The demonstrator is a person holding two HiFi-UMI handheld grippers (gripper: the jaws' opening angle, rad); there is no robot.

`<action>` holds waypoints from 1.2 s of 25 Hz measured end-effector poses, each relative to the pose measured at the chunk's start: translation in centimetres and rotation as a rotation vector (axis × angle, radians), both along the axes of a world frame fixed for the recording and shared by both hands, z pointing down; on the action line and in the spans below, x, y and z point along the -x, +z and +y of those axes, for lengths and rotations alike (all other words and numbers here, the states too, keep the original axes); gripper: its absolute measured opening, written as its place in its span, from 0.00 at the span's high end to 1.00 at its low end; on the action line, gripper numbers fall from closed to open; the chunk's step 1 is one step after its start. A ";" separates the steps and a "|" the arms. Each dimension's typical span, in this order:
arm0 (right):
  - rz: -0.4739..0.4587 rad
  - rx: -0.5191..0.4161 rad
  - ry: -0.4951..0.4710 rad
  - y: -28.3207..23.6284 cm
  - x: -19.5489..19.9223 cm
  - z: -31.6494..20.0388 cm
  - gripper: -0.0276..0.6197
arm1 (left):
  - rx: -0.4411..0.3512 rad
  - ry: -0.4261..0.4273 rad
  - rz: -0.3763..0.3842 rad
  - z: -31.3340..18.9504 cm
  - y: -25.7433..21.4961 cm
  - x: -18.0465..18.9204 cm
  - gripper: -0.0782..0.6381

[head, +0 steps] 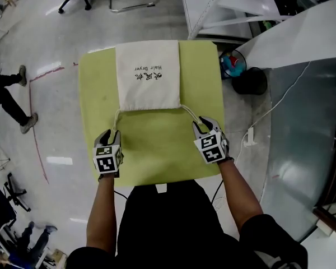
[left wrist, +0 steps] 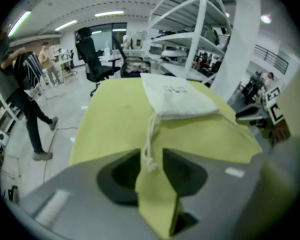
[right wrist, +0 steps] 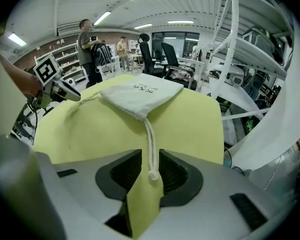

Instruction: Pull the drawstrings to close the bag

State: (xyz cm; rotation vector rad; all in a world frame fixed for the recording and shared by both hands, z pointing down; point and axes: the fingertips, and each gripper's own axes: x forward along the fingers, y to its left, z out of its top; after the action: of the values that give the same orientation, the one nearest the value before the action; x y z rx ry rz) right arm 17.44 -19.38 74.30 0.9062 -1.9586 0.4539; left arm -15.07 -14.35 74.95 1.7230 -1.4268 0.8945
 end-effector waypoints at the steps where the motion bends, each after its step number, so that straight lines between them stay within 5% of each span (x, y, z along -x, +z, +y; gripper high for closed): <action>1: 0.001 0.012 -0.003 0.4 0.0 -0.1 0.81 | 0.011 0.002 -0.001 0.0 0.4 0.0 0.69; 30: 0.008 0.125 -0.074 2.3 -0.2 0.3 0.83 | 0.134 -0.020 -0.027 -0.7 2.0 -0.1 0.68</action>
State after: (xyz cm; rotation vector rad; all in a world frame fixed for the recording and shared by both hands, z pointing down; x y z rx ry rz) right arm 17.62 -19.10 76.57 0.7530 -1.9262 0.5227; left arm -14.92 -15.08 76.96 1.5997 -1.3673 0.9838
